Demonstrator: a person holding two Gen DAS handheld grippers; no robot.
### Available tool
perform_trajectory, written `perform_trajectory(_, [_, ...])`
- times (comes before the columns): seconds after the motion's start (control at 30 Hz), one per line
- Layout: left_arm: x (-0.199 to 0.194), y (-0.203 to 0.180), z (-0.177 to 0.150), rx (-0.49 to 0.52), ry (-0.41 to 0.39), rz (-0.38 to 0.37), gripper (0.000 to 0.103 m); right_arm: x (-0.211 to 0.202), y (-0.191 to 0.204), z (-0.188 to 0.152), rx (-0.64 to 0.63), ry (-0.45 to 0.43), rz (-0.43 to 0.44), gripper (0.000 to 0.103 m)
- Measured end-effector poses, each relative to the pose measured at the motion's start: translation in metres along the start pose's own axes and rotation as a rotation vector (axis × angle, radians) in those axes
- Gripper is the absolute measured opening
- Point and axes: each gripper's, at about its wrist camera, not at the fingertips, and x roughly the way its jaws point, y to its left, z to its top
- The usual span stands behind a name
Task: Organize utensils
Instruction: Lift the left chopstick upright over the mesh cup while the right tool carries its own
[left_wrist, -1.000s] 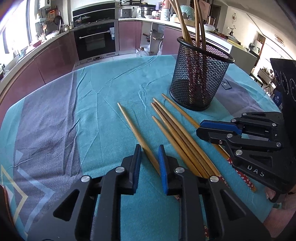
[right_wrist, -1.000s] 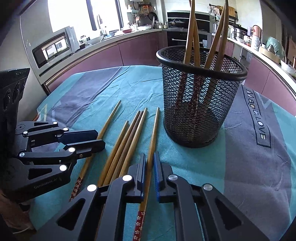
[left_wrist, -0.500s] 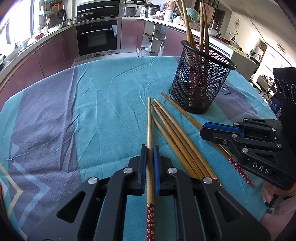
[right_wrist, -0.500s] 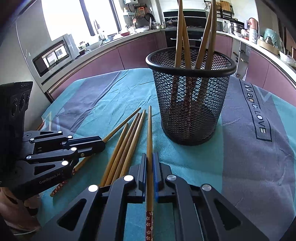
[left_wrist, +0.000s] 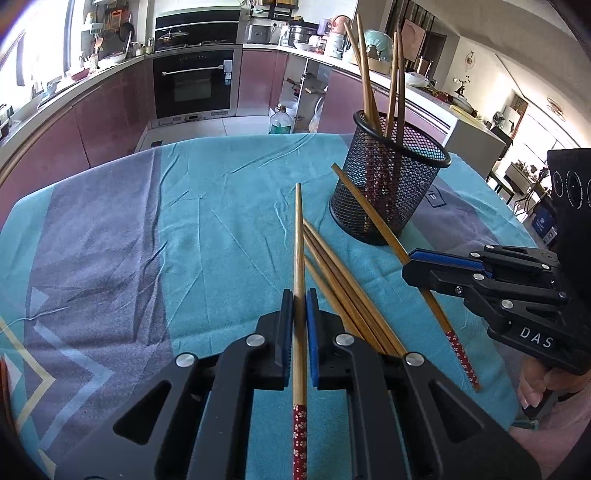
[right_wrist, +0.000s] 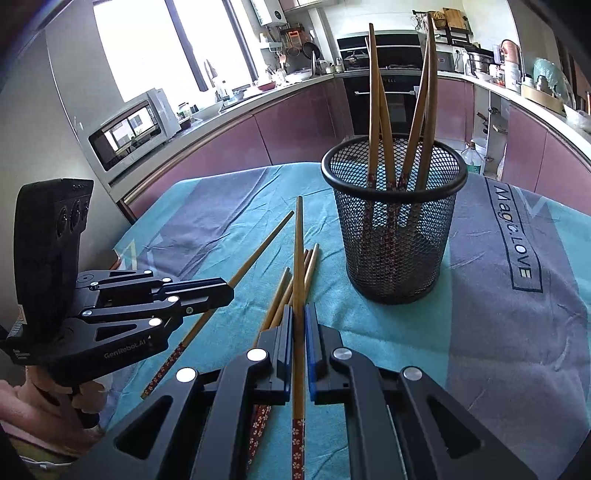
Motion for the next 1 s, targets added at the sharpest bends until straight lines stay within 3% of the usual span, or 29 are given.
perform_trajectory(0.27, [-0.021, -0.004, 0.008, -0.004, -0.041, -0.069, 0.008, -0.018, -0.002, 0.008, 0.014, -0.05, 0.024, 0.005])
perform_trajectory(1.0, [-0.066, -0.015, 0.029, 0.018, -0.155, -0.111, 0.008, -0.056, -0.012, 0.021, 0.035, -0.168, 0.044, 0.005])
